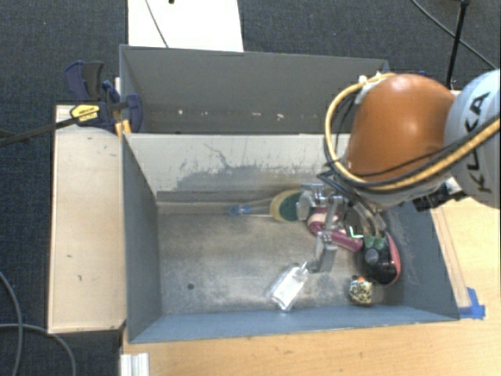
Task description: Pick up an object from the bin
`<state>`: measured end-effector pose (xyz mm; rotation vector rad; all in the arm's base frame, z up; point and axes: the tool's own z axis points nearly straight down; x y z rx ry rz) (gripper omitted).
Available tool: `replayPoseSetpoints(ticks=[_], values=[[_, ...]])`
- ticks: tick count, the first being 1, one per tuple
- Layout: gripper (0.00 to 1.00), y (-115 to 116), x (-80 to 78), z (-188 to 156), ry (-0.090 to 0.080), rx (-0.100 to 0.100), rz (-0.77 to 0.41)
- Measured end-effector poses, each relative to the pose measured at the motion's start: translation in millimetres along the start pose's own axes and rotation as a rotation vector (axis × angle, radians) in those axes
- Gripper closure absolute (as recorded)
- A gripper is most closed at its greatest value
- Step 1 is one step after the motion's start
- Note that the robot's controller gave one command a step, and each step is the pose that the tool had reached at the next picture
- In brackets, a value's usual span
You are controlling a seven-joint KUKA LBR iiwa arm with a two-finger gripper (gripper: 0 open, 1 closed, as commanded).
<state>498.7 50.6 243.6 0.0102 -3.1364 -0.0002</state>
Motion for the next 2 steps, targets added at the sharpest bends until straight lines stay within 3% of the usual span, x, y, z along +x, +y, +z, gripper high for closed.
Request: replayPoseSetpoints(ticks=[1,2], values=[[0.0,-59,-3.0,127,-0.003,0.001,-0.506],[0.0,-32,9.1,171,-0.007,-0.001,-0.497]])
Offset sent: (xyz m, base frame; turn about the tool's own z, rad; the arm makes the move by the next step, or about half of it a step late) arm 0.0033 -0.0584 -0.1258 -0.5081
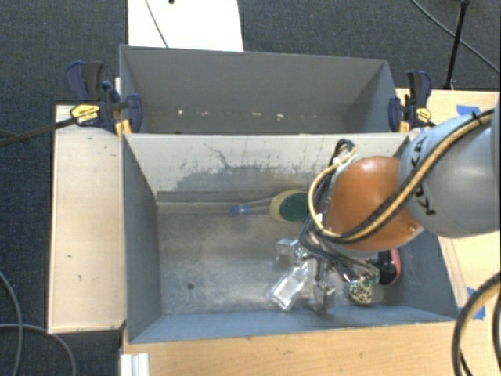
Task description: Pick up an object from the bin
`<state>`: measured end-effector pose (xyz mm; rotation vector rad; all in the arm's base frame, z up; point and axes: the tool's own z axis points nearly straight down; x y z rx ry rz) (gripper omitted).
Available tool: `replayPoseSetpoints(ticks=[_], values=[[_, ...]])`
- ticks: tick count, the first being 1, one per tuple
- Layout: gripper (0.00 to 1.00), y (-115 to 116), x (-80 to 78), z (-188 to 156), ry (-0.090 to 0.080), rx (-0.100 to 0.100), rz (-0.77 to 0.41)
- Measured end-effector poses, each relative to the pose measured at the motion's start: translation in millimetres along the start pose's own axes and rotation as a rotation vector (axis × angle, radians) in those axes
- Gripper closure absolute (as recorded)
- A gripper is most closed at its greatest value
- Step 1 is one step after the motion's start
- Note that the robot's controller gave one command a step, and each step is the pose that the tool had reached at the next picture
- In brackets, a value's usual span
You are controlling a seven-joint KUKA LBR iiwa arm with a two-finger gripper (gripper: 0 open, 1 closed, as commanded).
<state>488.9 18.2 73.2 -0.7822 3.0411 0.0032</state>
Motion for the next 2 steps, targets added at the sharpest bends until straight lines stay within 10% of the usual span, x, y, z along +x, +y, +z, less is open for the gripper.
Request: replayPoseSetpoints(ticks=[1,2], values=[[1.0,-2,0.2,-2,-0.002,0.002,0.004],[1.0,11,-13.3,-118,-0.008,0.005,0.033]])
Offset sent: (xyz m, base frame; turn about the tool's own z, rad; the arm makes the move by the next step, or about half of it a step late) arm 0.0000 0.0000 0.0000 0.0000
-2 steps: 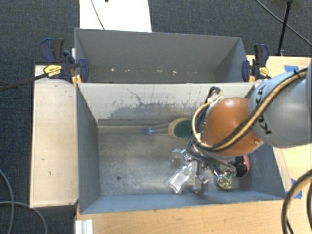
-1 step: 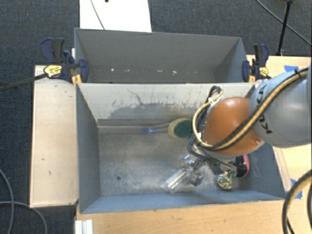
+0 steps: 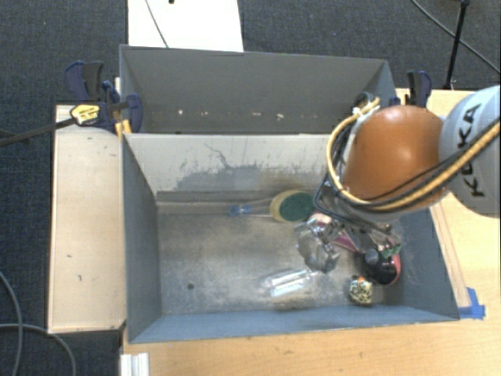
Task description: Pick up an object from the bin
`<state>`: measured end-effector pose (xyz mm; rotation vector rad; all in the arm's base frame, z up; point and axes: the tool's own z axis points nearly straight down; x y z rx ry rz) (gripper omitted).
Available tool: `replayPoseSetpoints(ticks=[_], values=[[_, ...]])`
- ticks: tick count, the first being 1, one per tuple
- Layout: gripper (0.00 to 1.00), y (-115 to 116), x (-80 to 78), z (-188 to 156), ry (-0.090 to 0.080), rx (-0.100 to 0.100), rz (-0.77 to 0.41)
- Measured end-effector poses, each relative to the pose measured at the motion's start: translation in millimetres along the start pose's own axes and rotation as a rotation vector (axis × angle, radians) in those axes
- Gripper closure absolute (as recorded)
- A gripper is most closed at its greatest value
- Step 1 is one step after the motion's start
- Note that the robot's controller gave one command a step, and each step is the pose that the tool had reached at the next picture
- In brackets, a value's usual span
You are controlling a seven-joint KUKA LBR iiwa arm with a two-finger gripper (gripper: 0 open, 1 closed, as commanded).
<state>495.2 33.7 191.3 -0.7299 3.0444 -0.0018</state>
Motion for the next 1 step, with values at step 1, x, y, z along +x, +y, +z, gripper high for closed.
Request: replayPoseSetpoints(ticks=[1], values=[[0.0,0.2,1.8,4.6,0.008,-0.003,0.003]])
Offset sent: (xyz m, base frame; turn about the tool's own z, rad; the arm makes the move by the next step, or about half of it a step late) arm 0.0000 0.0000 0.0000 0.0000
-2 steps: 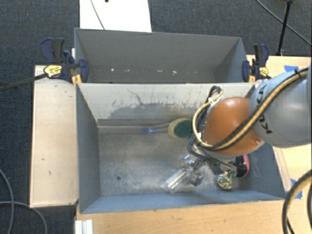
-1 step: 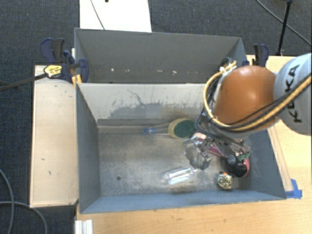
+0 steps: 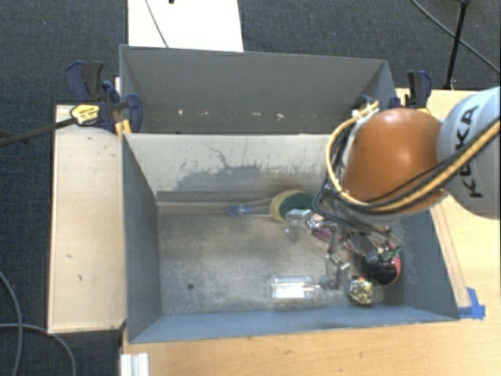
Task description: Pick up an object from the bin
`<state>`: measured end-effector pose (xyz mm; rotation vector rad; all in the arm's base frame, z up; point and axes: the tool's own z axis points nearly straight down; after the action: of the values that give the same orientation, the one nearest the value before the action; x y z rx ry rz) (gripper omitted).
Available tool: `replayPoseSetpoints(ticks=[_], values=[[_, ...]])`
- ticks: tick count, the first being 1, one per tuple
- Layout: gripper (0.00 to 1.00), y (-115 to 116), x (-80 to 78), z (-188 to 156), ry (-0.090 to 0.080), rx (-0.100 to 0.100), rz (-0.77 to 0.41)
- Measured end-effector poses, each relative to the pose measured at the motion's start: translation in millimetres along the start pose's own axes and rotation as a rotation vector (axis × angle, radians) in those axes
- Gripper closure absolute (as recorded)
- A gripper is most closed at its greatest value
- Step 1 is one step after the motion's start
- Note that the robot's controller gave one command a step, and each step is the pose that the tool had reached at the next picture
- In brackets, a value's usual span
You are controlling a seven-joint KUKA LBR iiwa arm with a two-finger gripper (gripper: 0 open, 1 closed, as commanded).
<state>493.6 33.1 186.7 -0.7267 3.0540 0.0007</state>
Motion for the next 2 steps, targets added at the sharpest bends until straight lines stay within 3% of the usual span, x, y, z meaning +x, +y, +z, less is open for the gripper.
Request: replayPoseSetpoints(ticks=[1,2], values=[[0.0,10.6,4.6,118.2,-0.006,0.001,0.062],[1.0,11.0,5.7,116.5,-0.002,0.0,0.062]])
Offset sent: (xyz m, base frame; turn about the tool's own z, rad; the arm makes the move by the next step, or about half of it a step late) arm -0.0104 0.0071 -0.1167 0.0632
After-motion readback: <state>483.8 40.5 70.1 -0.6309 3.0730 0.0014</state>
